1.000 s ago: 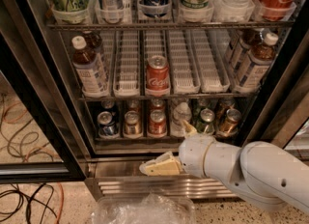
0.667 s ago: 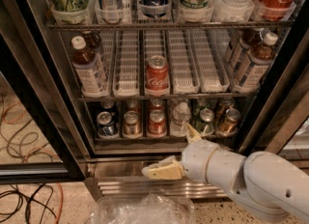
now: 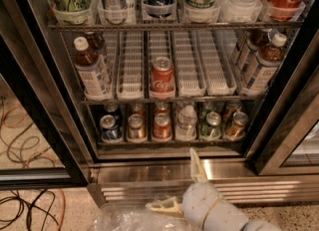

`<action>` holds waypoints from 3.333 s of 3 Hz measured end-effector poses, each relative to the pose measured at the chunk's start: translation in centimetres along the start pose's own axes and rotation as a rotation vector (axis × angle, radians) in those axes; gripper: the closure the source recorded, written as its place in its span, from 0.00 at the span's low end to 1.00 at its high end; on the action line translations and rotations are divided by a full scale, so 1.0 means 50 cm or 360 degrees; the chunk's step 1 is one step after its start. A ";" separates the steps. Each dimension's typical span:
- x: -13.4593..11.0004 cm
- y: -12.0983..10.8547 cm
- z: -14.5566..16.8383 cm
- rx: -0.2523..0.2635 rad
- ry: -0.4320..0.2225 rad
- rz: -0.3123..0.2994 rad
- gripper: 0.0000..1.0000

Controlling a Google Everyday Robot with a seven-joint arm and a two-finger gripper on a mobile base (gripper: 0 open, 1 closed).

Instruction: Pick water bottle from bottom shelf of fridge

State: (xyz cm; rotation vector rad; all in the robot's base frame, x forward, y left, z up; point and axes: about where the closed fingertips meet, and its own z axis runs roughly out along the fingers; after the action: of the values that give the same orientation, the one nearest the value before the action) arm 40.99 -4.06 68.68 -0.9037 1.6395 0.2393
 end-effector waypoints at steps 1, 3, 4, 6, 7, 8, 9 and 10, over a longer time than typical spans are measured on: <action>-0.051 0.003 0.008 0.0130 -0.0135 -0.0177 0.00; -0.045 -0.005 0.012 0.0195 -0.0182 -0.0078 0.00; -0.034 -0.013 0.017 0.0349 -0.0265 0.0033 0.00; 0.025 -0.081 0.015 0.0567 -0.0217 0.0085 0.00; 0.044 -0.109 0.043 0.0615 -0.0190 0.0099 0.00; 0.065 -0.161 0.048 0.0784 -0.0179 0.0179 0.00; 0.113 -0.215 0.048 0.0952 -0.0133 0.0277 0.00; 0.120 -0.226 0.062 0.0969 -0.0139 0.0284 0.00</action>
Offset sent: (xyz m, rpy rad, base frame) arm 0.0015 0.0137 0.0202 -0.0296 -0.1567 -0.0144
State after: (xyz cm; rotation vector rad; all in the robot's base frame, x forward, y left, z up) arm 50.76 -12.40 65.84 -0.2821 1.5787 -0.1005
